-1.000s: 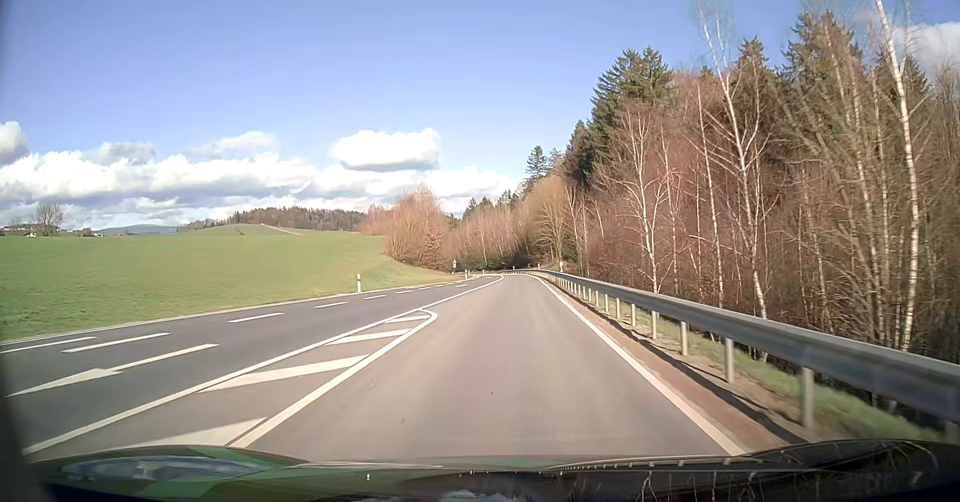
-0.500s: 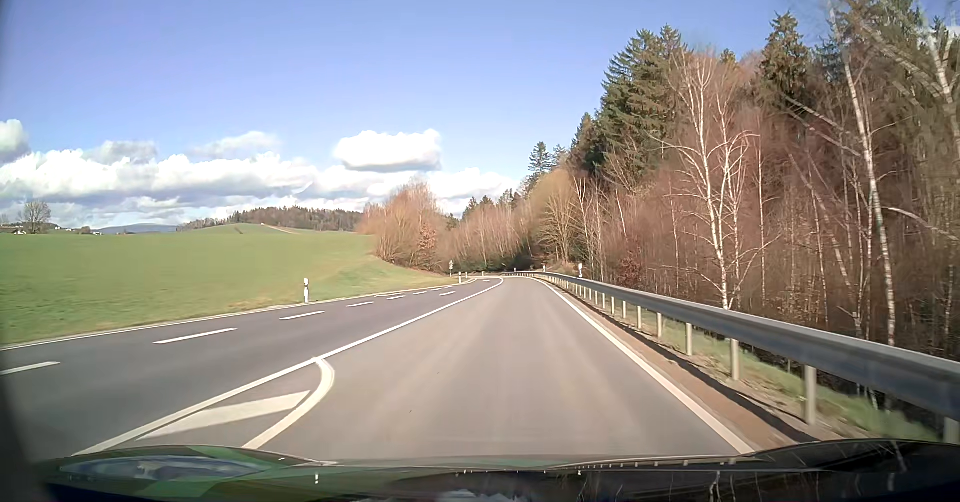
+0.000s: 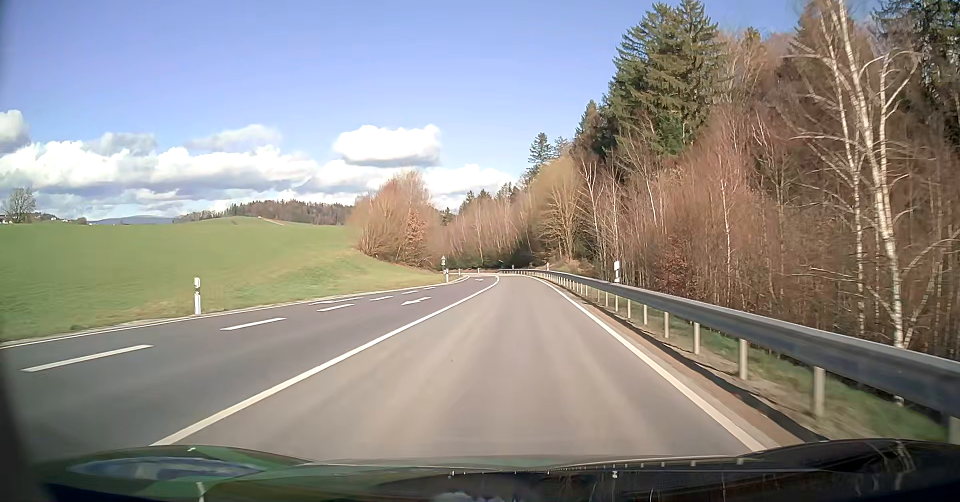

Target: Follow the waypoints while adhering to traffic rules and regulations

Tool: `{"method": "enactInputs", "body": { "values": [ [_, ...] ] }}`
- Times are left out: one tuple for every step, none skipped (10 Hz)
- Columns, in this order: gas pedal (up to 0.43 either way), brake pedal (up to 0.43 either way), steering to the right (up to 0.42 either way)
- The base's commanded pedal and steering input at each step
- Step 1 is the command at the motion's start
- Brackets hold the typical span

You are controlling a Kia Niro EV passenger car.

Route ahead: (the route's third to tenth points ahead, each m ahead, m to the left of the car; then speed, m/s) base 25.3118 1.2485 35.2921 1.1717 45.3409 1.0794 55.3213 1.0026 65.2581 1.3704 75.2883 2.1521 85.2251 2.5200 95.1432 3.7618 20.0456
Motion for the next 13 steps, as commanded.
{"method": "enactInputs", "body": {
  "values": [
    [0.098, 0.000, 0.002],
    [0.098, 0.000, 0.002],
    [0.098, 0.000, 0.002],
    [0.098, 0.000, 0.002],
    [0.098, 0.000, 0.002],
    [0.098, 0.000, 0.002],
    [0.098, 0.000, 0.002],
    [0.098, 0.000, 0.002],
    [0.098, 0.000, 0.002],
    [0.098, 0.000, 0.002],
    [0.098, 0.000, 0.002],
    [0.098, 0.000, 0.000],
    [0.098, 0.000, -0.001]
  ]
}}
